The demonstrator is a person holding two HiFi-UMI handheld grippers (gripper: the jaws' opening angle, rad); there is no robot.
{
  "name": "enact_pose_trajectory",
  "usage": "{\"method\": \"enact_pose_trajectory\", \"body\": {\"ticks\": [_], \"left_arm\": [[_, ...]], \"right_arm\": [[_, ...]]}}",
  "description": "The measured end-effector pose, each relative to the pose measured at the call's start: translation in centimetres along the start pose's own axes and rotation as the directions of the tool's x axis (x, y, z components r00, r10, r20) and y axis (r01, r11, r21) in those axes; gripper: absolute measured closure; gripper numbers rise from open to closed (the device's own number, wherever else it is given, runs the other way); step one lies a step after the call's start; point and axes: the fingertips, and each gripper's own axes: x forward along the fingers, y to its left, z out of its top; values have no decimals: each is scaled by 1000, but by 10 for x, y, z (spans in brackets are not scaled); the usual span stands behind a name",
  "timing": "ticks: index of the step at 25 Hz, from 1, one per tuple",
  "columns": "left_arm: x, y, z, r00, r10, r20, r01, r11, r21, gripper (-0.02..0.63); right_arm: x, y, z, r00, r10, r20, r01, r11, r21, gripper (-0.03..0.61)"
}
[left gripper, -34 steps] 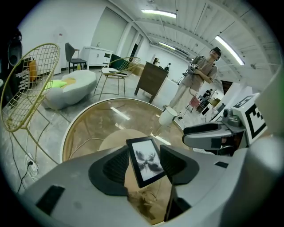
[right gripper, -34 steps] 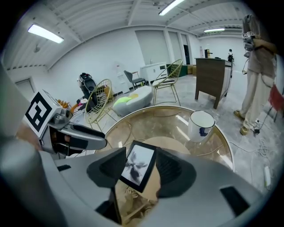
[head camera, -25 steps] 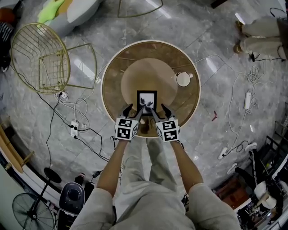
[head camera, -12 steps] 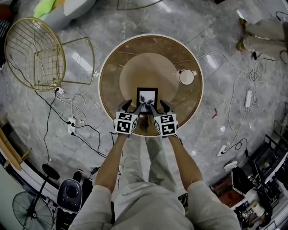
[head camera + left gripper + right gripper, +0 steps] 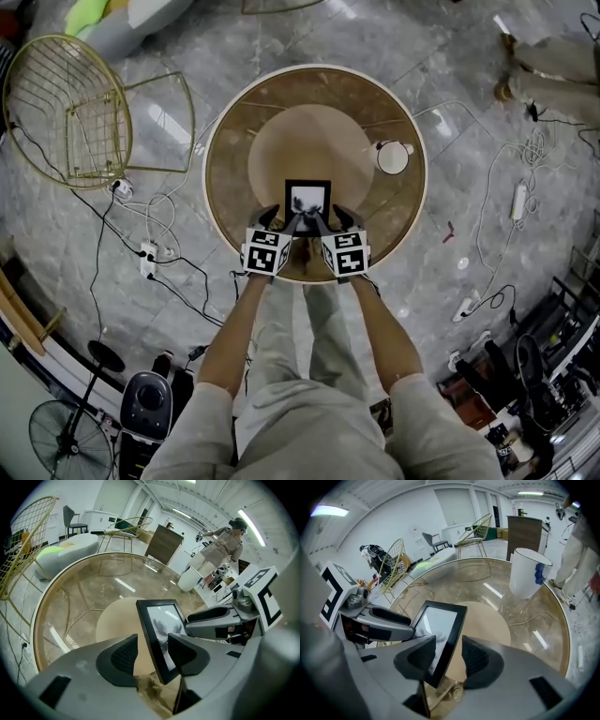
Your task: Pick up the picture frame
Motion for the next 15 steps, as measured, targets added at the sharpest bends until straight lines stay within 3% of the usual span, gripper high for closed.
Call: {"method": "enact_pose_trajectory", "body": {"ticks": [15], "left_arm": [[5,-2,0,1000,25,4,-25,1000,-3,517]], "right_arm": [[5,-3,-9,1000,-11,-16,12,999,34,480]]}}
